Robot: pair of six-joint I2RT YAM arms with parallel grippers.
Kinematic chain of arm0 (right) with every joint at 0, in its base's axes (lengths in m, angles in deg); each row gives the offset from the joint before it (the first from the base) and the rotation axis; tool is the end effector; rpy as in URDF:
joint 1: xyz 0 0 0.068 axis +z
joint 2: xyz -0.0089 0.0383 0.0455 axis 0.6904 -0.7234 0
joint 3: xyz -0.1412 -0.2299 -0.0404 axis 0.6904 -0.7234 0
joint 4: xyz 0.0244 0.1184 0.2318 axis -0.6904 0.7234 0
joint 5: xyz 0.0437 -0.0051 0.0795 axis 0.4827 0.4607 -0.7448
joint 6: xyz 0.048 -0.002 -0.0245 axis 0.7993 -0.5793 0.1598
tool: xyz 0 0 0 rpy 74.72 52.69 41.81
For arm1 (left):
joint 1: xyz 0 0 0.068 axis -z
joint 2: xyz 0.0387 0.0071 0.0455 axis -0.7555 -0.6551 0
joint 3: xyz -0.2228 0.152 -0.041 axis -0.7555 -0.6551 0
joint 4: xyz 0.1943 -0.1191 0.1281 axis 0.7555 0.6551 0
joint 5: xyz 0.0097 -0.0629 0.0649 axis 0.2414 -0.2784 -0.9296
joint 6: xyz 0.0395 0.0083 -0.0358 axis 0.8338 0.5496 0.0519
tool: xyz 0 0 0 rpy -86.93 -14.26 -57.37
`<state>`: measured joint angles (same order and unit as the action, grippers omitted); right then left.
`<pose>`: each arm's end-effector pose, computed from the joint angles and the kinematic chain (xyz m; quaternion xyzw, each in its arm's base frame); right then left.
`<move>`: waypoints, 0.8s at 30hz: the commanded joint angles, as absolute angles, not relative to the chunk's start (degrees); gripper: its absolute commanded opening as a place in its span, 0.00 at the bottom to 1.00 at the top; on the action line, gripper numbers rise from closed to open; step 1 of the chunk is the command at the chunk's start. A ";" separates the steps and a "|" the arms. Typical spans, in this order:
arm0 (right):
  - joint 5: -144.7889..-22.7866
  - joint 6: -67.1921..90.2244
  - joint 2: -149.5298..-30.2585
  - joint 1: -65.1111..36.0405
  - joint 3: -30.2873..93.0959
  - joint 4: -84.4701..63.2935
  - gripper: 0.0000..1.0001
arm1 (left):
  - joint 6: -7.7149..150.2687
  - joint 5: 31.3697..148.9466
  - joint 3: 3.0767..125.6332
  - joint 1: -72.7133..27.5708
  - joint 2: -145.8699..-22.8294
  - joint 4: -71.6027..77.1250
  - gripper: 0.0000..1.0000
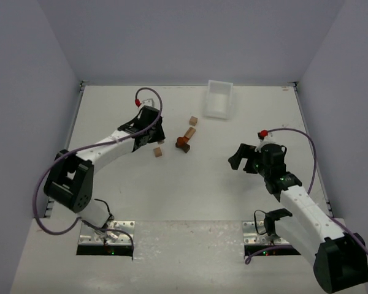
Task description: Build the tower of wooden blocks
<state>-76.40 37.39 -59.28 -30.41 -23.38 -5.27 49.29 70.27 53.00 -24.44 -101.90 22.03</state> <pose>0.1789 0.0422 0.1844 0.1491 0.8765 0.1804 0.4206 0.3157 -0.1368 0.2150 -0.1078 0.9272 -0.0852 0.3484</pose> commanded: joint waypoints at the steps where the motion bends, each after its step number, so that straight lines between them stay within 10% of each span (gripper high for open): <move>1: -100.06 31.05 -55.99 -29.69 -25.82 -20.08 0.99 | 60.96 71.22 48.25 -17.90 -91.24 10.59 0.00; 24: -111.95 40.10 -57.63 -25.03 -12.43 -11.36 0.84 | 106.58 122.04 31.61 -4.58 -77.62 -9.54 0.00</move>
<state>-108.98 34.86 -54.33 -25.09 -16.25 -13.34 97.08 114.67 29.70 -5.51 -76.48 -7.78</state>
